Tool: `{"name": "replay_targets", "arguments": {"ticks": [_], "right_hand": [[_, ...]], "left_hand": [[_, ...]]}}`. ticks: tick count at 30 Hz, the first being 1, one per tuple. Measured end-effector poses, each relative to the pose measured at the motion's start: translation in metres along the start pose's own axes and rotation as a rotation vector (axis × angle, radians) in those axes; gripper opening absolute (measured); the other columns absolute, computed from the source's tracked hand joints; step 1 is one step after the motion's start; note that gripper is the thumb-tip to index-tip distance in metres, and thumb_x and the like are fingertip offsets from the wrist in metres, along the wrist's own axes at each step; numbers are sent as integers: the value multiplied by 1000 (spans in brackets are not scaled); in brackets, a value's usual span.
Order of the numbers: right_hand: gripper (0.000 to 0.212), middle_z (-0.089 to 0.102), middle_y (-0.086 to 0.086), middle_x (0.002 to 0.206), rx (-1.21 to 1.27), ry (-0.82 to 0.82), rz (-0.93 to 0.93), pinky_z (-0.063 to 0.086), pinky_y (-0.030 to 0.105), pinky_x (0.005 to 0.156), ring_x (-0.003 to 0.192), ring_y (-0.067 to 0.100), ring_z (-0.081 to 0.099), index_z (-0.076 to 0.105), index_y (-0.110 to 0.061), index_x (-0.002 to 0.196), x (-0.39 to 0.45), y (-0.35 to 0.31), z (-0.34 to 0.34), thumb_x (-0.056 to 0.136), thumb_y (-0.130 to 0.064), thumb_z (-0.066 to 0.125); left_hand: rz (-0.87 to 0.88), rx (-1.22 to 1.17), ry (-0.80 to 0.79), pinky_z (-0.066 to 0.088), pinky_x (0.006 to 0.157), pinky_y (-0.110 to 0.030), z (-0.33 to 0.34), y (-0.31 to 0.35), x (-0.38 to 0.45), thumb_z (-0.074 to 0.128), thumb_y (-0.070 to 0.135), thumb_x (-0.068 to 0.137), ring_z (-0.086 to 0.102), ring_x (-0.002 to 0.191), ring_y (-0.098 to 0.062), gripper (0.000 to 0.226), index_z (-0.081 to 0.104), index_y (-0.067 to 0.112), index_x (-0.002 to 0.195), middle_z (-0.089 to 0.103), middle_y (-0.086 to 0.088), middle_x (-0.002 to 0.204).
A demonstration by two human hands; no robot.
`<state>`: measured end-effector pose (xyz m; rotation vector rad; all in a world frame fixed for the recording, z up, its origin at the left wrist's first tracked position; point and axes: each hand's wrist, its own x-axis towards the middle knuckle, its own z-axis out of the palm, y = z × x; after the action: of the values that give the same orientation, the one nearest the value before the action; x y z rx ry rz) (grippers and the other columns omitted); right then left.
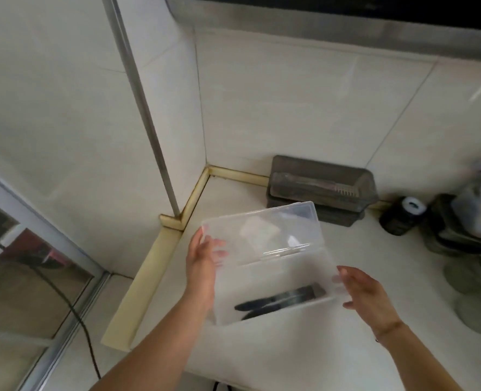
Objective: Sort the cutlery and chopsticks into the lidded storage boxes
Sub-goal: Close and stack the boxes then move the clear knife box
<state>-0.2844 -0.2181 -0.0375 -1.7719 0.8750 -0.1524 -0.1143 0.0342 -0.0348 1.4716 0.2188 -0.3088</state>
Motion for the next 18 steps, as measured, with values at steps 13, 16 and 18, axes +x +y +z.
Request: {"name": "replay_targets", "arguments": {"ticks": [13, 16, 18], "right_hand": [[75, 65, 2, 119, 456, -30, 283, 47, 51, 93, 113, 24, 57, 59, -24, 119, -12, 18, -30, 78, -76, 23], [54, 70, -3, 109, 352, -31, 164, 53, 41, 82, 103, 14, 64, 64, -30, 113, -13, 21, -27, 78, -66, 45], [31, 71, -11, 101, 169, 2, 39, 55, 34, 75, 91, 7, 66, 66, -37, 104, -13, 22, -21, 78, -53, 62]], "left_hand": [[104, 175, -344, 30, 102, -23, -25, -9, -36, 57, 49, 78, 46, 126, -1, 38, 73, 15, 83, 63, 14, 122], [261, 367, -336, 31, 108, -30, -30, -34, -56, 73, 25, 79, 35, 136, -2, 17, 71, 23, 95, 44, 14, 143], [322, 455, -321, 31, 107, -33, -30, -49, -65, 75, 13, 82, 32, 138, -4, 33, 65, 30, 108, 39, 14, 145]]}}
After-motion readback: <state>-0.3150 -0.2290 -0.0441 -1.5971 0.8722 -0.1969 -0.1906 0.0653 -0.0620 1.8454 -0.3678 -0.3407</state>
